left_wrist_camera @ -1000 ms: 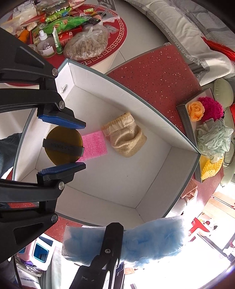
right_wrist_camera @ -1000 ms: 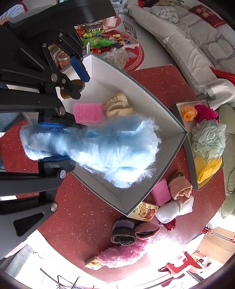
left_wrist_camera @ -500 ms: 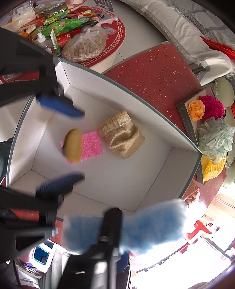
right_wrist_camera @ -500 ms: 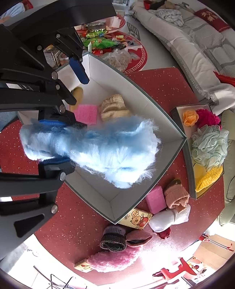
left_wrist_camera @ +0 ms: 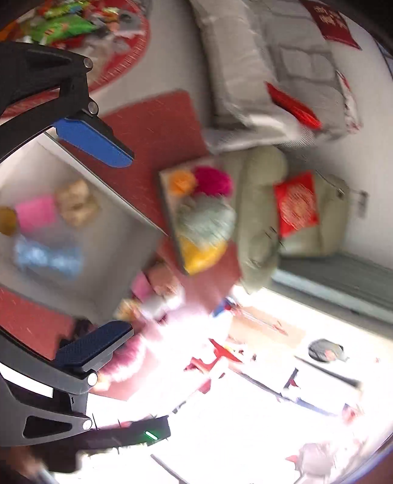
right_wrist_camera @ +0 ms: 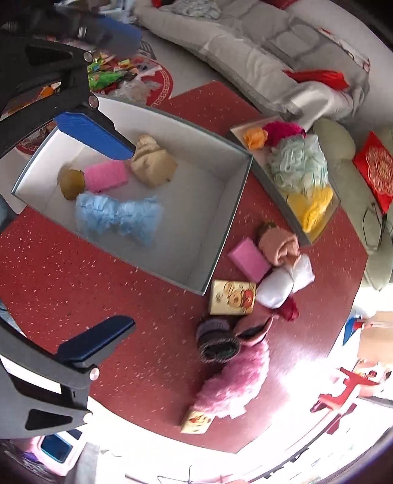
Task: Organize soft objects
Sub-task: 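Open the left tool dropping the yellow sponge while the right tool releases the blue toy, then move both tools away from the box toward the items on the table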
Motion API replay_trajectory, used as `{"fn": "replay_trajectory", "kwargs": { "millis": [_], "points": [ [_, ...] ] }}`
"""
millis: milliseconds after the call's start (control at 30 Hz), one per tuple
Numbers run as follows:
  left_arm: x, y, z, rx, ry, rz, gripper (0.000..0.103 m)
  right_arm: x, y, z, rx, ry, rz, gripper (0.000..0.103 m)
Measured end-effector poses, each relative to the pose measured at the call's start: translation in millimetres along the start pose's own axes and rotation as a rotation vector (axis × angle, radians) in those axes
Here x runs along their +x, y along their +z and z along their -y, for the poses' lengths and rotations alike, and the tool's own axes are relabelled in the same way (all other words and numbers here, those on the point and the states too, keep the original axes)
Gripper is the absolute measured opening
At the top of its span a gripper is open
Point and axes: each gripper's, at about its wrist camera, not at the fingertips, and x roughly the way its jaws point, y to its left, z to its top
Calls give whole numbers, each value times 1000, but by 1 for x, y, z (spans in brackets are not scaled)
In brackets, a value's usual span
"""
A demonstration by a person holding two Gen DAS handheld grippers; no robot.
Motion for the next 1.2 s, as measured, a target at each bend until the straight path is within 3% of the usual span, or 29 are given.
{"fn": "replay_trajectory", "kwargs": {
  "millis": [67, 133, 267, 333, 433, 533, 633, 733, 767, 800, 867, 933, 967, 1067, 1200],
  "points": [
    [-11, 16, 19, 9, -35, 32, 102, -12, -8, 9, 58, 17, 59, 103],
    [-19, 30, 35, -12, -84, 63, 102, -18, -17, 18, 96, -8, 52, 103],
    [-38, 62, 64, -156, -220, 127, 102, -25, -28, 41, 176, -9, 40, 103],
    [-45, 71, 83, -202, -214, 150, 102, -29, -32, 50, 189, -2, 37, 103],
    [-62, 72, 114, -223, -129, 222, 102, -34, -41, 60, 147, 8, 43, 103],
    [-69, 63, 146, -237, -80, 222, 102, -33, -54, 74, 80, 29, 10, 103],
    [-72, 47, 174, -272, -101, 199, 102, -35, -69, 103, 61, 48, 10, 103],
    [-86, 27, 191, -314, -220, 208, 102, -33, -80, 144, 79, 72, 2, 103],
    [-90, 19, 198, -301, -233, 233, 102, -34, -83, 159, 86, 84, 2, 103],
    [-95, 13, 207, -263, -191, 242, 102, -35, -86, 173, 87, 88, 2, 103],
    [-88, 4, 228, -136, -4, 153, 102, -42, -91, 203, 77, 77, 1, 103],
    [-59, -12, 240, -4, 144, -29, 102, -52, -94, 231, 82, 73, 7, 103],
    [-42, -25, 242, 29, 171, -136, 102, -58, -96, 247, 84, 84, 5, 103],
    [5, -81, 236, -1, 115, -400, 102, -66, -101, 280, 82, 69, 12, 103],
    [52, -154, 217, -31, 172, -614, 102, -63, -105, 307, 114, 137, -17, 103]
  ]
}}
